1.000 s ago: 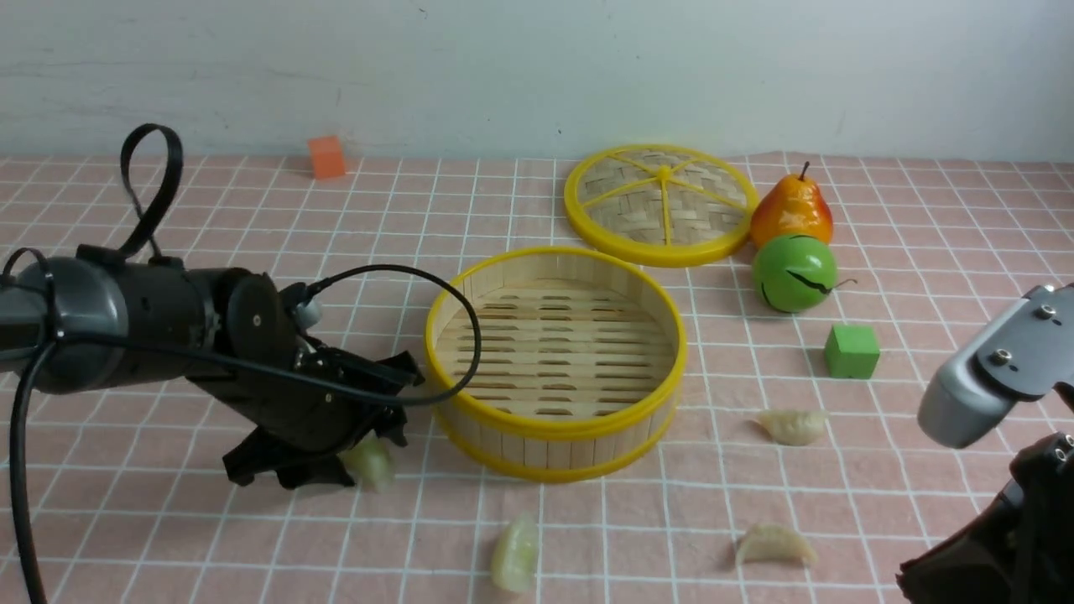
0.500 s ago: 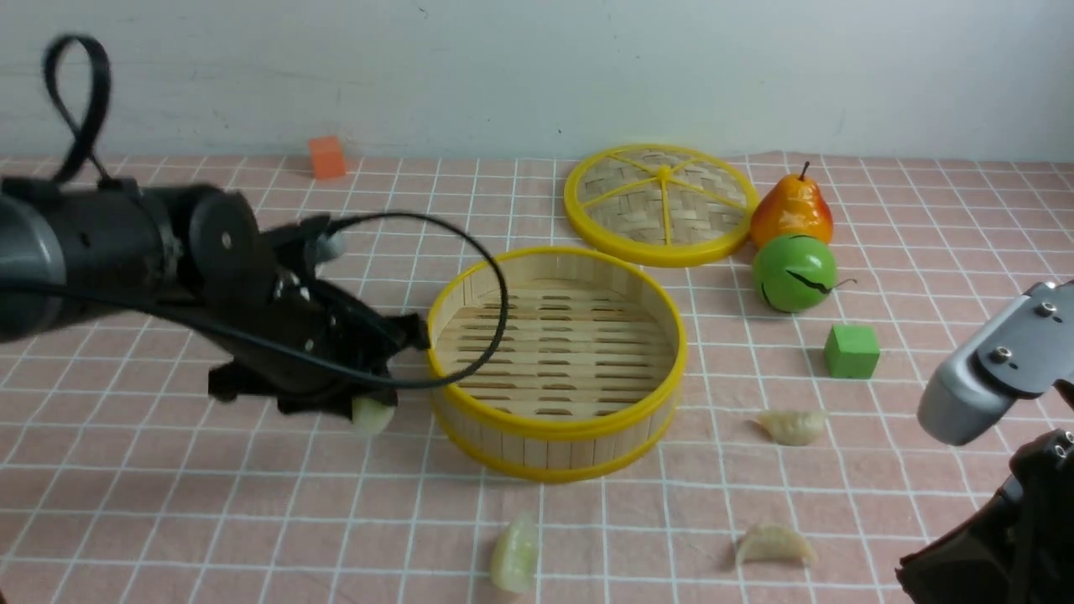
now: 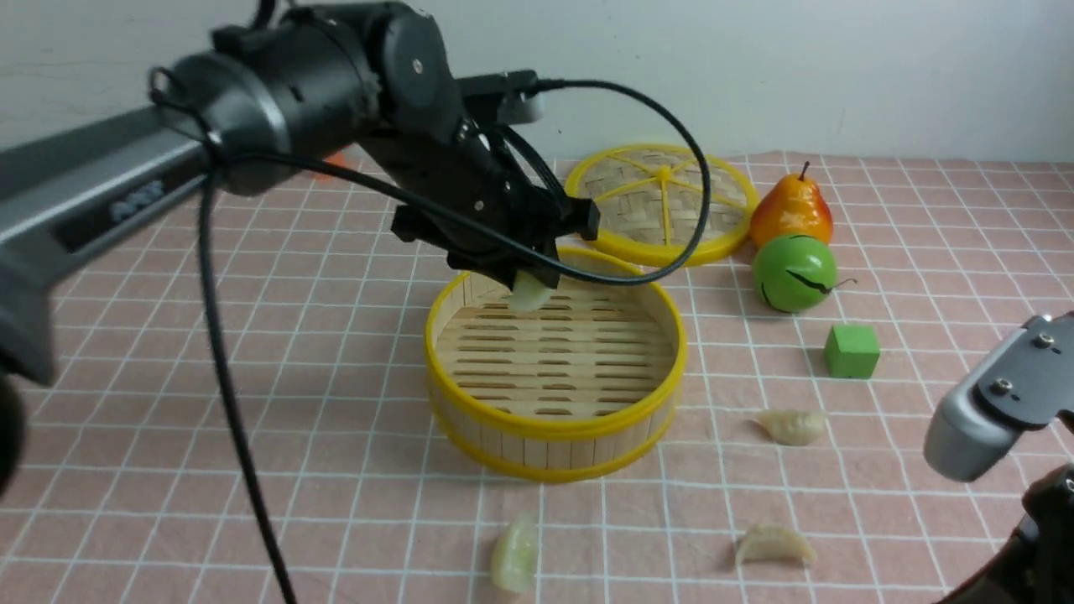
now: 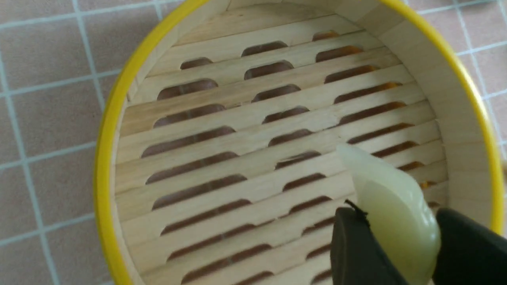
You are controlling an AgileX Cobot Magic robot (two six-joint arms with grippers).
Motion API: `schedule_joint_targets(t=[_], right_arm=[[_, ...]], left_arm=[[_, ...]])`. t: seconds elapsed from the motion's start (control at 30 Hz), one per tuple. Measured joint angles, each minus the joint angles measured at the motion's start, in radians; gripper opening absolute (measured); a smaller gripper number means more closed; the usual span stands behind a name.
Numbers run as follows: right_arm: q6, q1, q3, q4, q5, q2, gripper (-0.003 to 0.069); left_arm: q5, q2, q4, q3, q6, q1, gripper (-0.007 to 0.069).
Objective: Put the dumplings into the steamer on the table with the pink tablecloth.
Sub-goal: 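Place the dumpling into the bamboo steamer basket with the left gripper, then reach for and grasp a dumpling on the table with the left gripper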
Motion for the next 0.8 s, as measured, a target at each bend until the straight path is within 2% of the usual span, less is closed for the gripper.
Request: schedule_joint_targets(t=[0.3, 0.43, 0.5, 0.6, 0.7, 0.8], right_arm=[[0.002, 0.0, 0.0, -0.002, 0.046, -0.002, 0.0023], [0.002, 0.0, -0.001, -0.003, 0.026, -0.002, 0.0025], [0.002, 0.0, -0.001, -0.007, 0.006, -0.002, 0.0027], [0.002, 0.0, -0.001, -0.024, -0.011, -0.002, 0.0031], [0.002, 0.0, -0.001, -0.042, -0.018, -0.002, 0.0031], [0.002, 0.0, -0.001, -0.054, -0.042, -0.002, 0.0031]], left_arm=[[-0.016, 0.177, 0.08, -0.079, 0.0, 0.0, 0.0234], [-0.018, 0.182, 0.107, -0.08, 0.0, 0.0, 0.0295], [-0.01, 0.168, 0.115, -0.085, 0.0, 0.0, 0.0384], [0.043, 0.119, 0.12, -0.085, 0.0, 0.0, 0.0454], [0.107, 0.041, 0.121, -0.086, 0.0, 0.0, 0.0484], [0.235, -0.054, 0.121, -0.088, 0.0, 0.0, 0.0491]])
